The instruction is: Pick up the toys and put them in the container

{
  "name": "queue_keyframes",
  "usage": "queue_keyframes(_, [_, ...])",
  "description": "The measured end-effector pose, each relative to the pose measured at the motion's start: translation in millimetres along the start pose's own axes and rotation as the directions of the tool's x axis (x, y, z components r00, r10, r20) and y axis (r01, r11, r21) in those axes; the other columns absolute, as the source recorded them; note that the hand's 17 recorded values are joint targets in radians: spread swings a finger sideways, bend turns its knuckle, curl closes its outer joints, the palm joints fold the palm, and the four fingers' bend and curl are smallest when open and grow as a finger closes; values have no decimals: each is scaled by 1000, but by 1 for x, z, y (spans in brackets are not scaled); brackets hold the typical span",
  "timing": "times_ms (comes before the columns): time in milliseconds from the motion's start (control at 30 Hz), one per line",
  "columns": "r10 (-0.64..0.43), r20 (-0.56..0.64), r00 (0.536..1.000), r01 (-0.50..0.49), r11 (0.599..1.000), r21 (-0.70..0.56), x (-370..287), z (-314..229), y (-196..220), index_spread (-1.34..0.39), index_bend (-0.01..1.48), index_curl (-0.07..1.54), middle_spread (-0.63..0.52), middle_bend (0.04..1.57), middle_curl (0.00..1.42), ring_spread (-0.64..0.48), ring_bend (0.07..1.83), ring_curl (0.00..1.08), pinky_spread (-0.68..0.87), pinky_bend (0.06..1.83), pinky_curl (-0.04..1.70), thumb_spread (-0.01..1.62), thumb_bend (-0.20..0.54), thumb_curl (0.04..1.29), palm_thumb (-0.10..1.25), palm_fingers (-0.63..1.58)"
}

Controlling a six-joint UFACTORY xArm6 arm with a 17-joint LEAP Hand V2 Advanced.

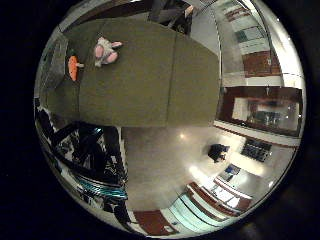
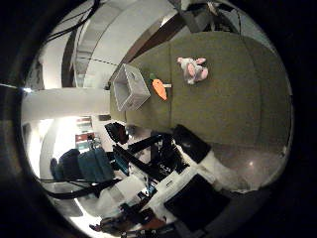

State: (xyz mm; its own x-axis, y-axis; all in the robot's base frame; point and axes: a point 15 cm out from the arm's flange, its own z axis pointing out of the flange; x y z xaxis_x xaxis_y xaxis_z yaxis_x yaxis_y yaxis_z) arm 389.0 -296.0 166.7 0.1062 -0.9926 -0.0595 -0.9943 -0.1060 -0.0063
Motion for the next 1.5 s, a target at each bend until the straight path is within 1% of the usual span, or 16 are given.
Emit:
queue_keyframes(100, [-26,0,1000,26,1000,-1,-18,3,-18,-342,163,303,-2,197,320,161,286,250,344,482,94,1111,-28,300,543,185])
queue_keyframes(267, [-32,-16,999,32,999,13,-38,7,-44,-334,164,295,10,196,323,165,299,253,342,495,96,1103,-25,295,508,182])
queue_keyframes(433, [-3,-16,1000,4,1000,11,-56,31,-69,-300,160,288,26,198,329,176,321,256,345,508,97,1092,-26,288,481,183])
queue_keyframes(533, [31,-11,999,-31,1000,1,-62,52,-77,-269,161,285,47,203,333,178,328,256,346,519,94,1087,-27,286,462,184])
queue_keyframes(667, [87,-10,996,-87,996,-6,-63,84,-85,-246,156,282,77,202,336,178,337,257,350,541,95,1084,-23,285,458,176])
queue_keyframes(967, [142,1,990,-142,989,-33,-49,137,-115,-222,161,280,115,200,336,195,358,255,349,576,94,1080,-23,286,455,150])
queue_keyframes(1267, [181,7,983,-180,982,-50,-27,186,-144,-214,162,285,128,200,335,196,370,250,348,590,88,1080,-26,283,446,144])
queue_keyframes(1500, [174,22,985,-171,981,-88,-28,229,-155,-206,165,287,141,197,331,205,367,248,348,610,87,1077,-26,283,429,128])
